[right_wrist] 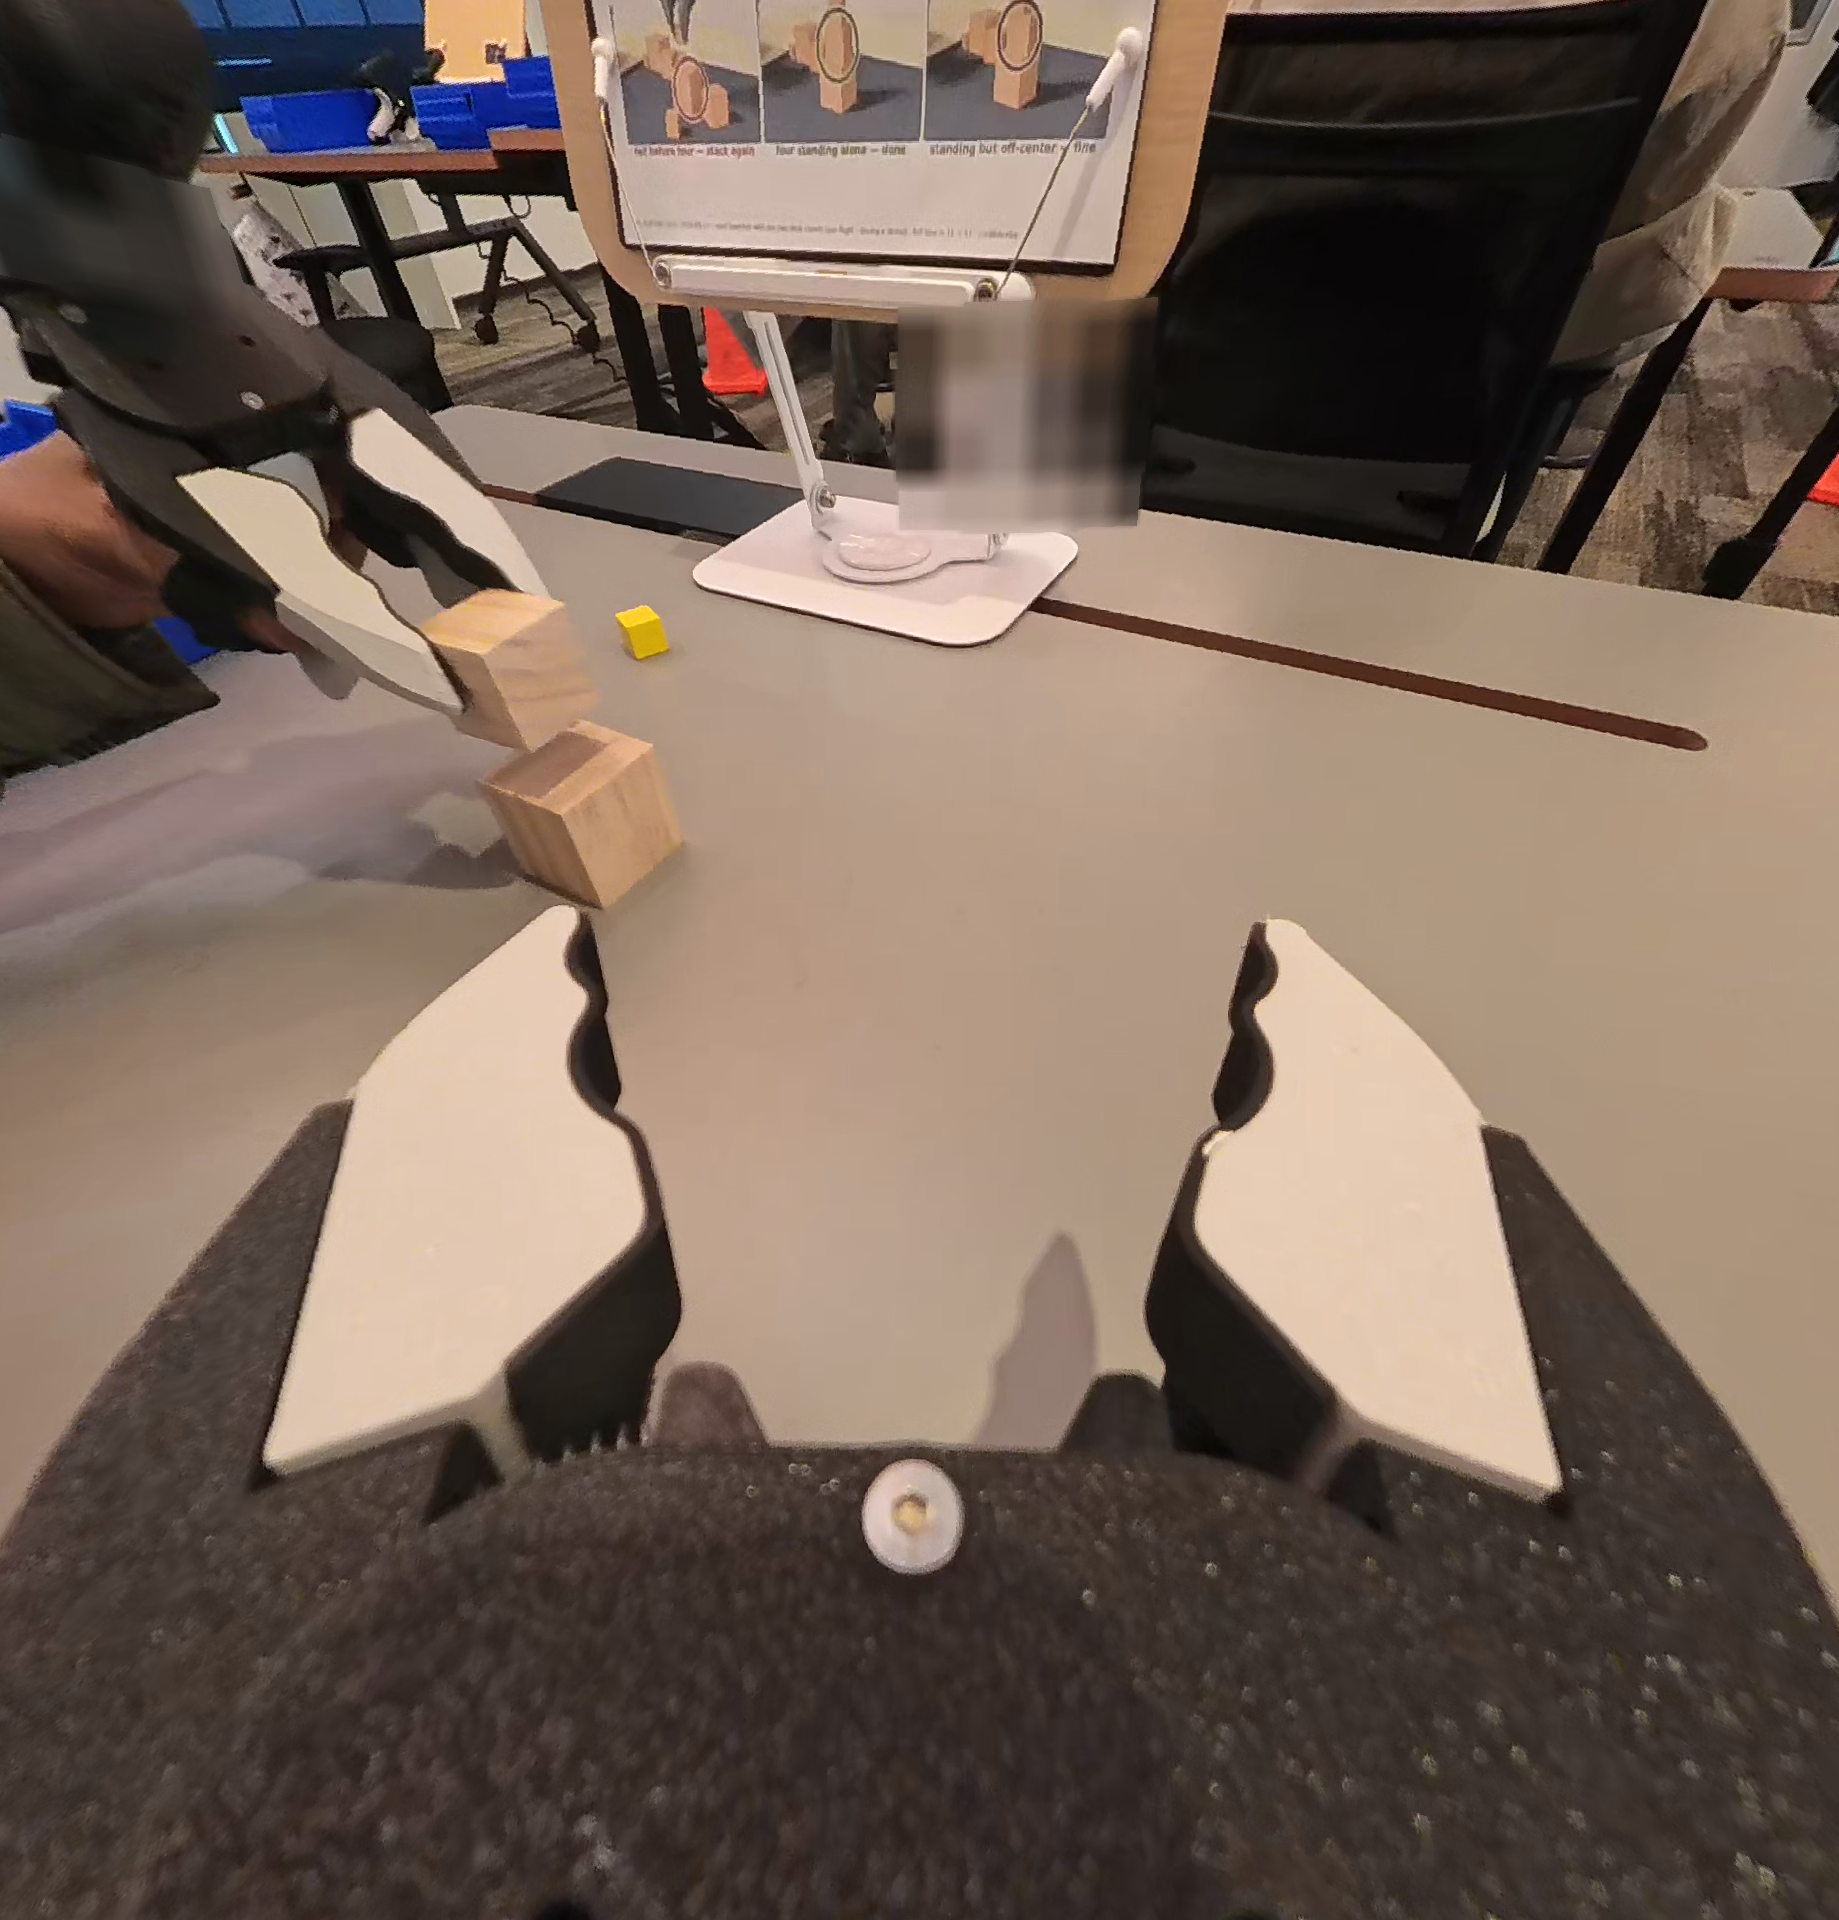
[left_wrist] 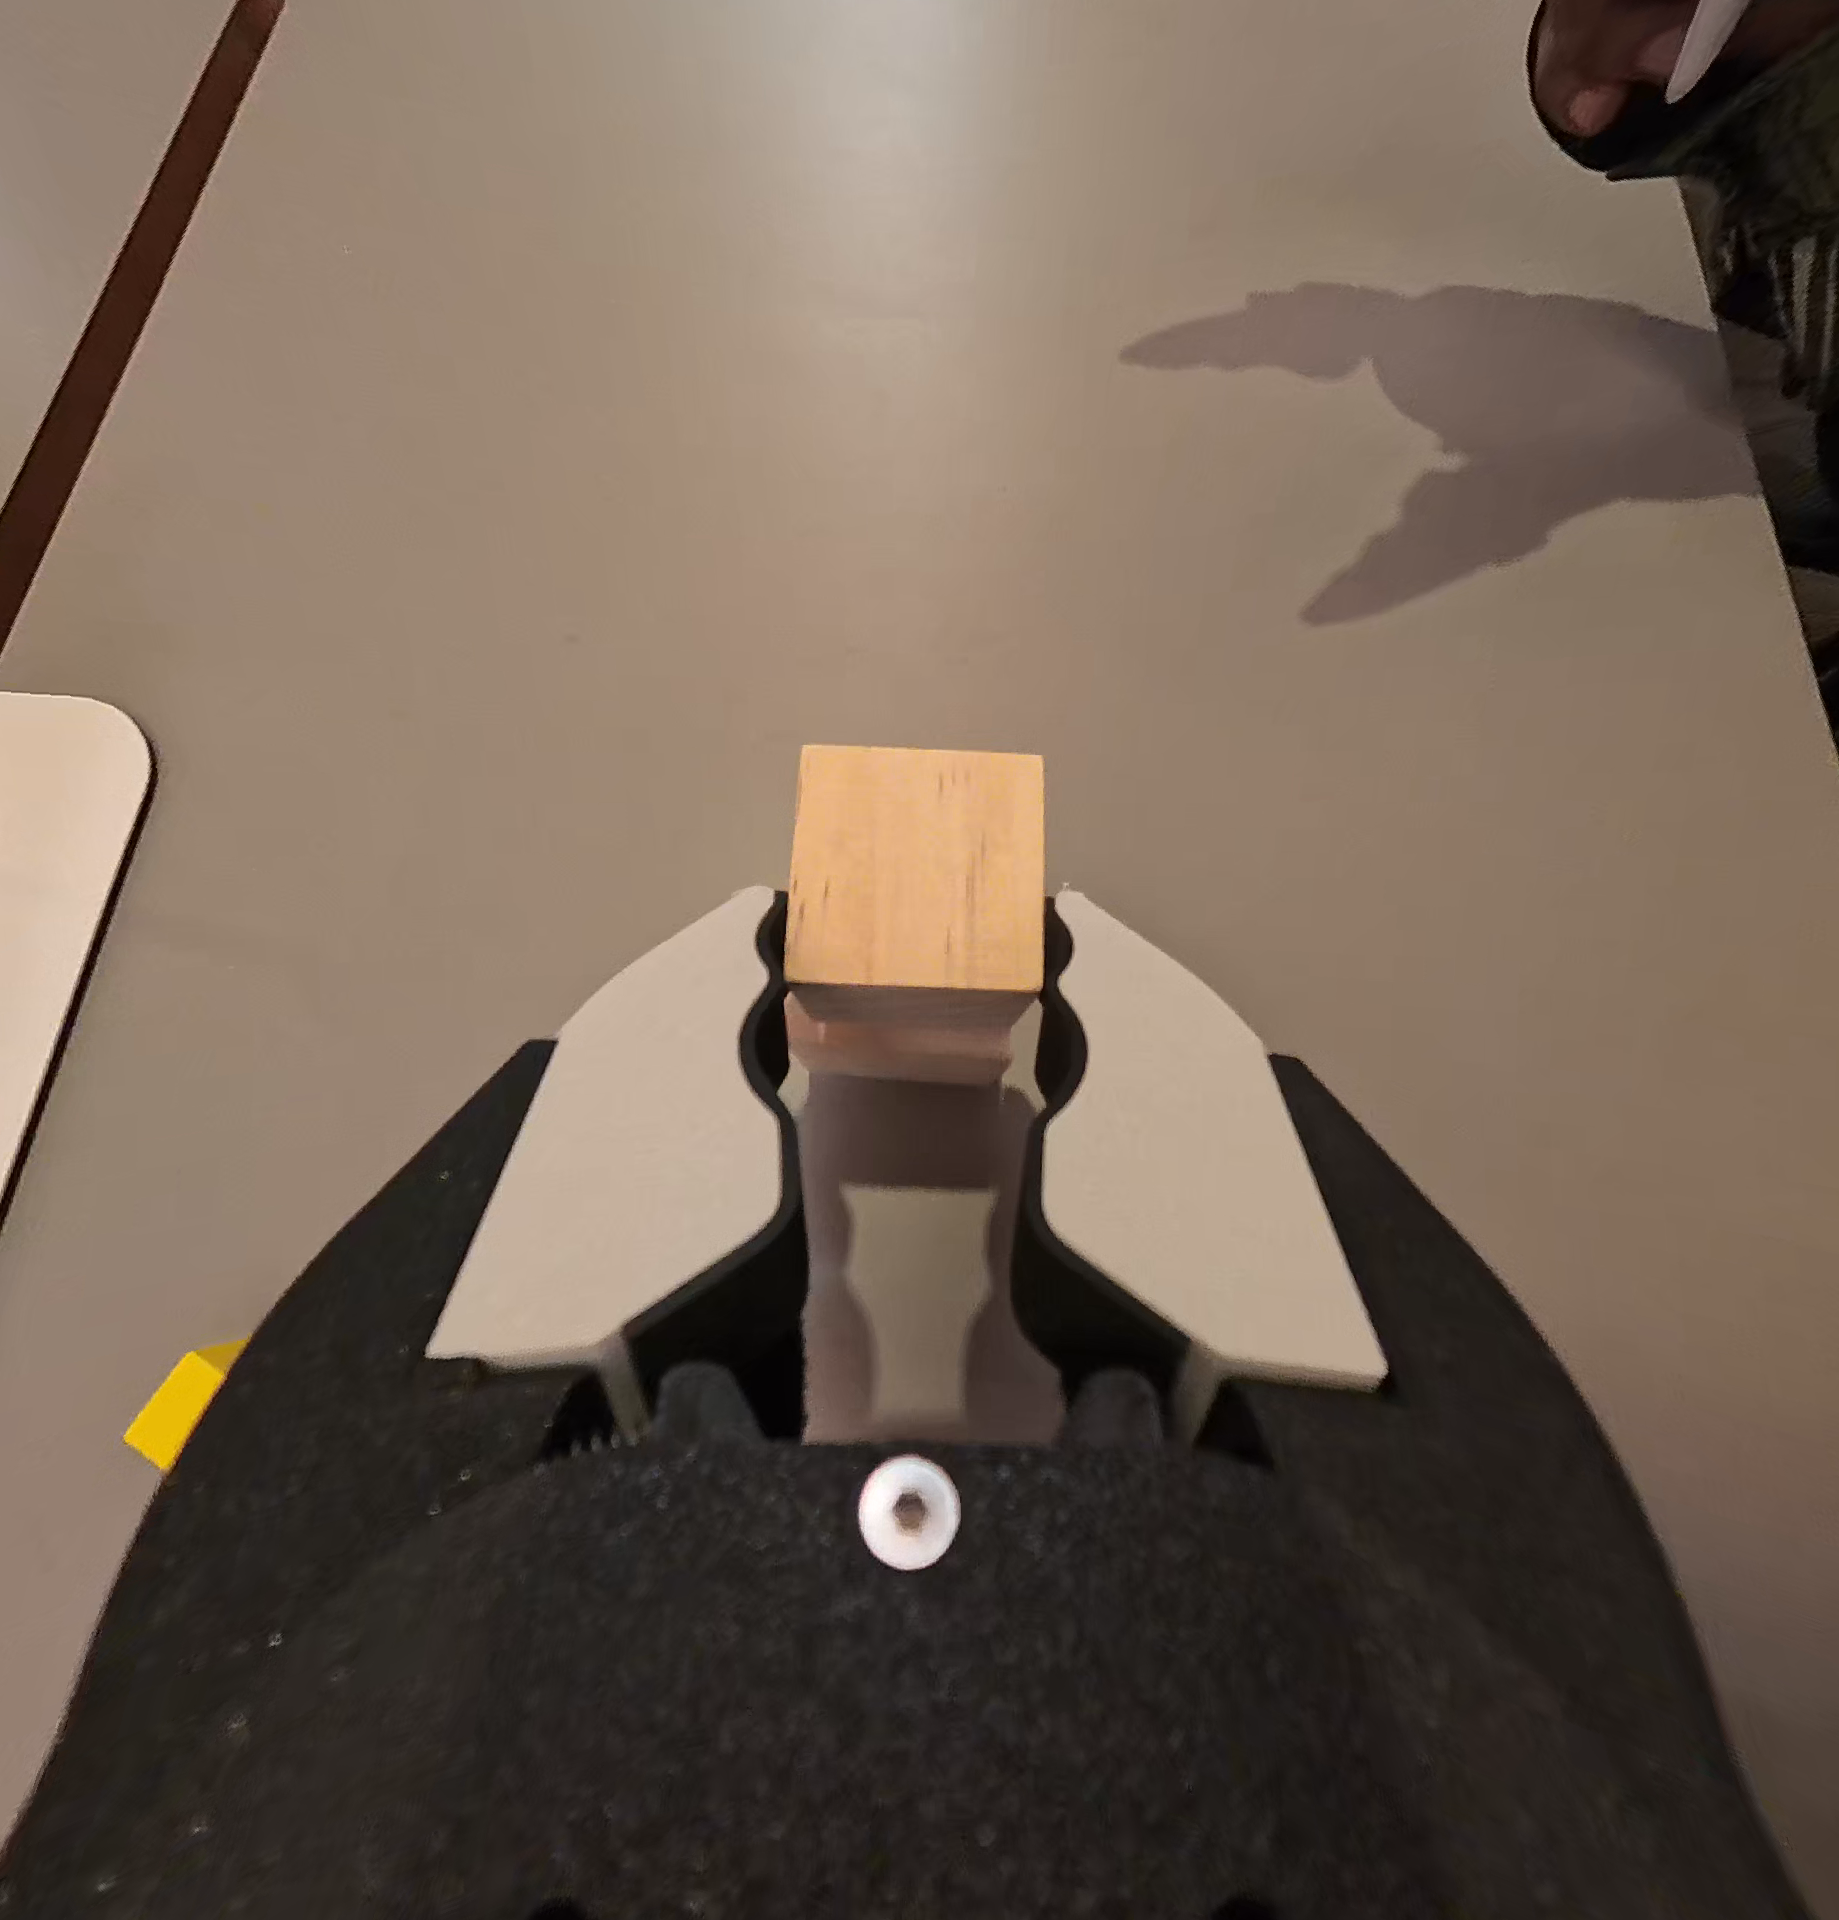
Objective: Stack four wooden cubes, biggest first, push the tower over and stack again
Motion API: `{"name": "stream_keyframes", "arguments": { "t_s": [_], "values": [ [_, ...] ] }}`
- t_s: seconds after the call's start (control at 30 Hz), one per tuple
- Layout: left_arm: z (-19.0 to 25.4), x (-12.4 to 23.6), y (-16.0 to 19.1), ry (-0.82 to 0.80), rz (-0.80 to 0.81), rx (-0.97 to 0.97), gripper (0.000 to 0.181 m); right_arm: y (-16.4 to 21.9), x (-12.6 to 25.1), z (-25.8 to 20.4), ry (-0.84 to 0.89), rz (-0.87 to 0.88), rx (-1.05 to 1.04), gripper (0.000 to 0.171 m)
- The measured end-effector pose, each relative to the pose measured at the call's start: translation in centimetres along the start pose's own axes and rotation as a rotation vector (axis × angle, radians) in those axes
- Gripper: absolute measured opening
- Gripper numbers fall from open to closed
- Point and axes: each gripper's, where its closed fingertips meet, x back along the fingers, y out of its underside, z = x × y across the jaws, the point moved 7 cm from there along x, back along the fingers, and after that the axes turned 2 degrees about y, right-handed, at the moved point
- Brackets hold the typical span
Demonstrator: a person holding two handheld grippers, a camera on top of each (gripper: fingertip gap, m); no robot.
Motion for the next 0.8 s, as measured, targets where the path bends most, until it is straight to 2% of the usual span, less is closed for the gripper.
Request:
{"name": "stream_keyframes", "arguments": {
  "t_s": [0.23,0.8],
  "values": [
    [-0.3,-1.1,0.8,0.015,-0.052,0.009,0.045,-0.1,-0.2,-0.2,-0.011,0.000,0.005,0.113],
    [-0.4,-1.7,0.8,0.044,-0.019,0.008,0.045,-0.2,-0.2,-0.2,-0.017,0.008,0.002,0.112]
  ]
}}
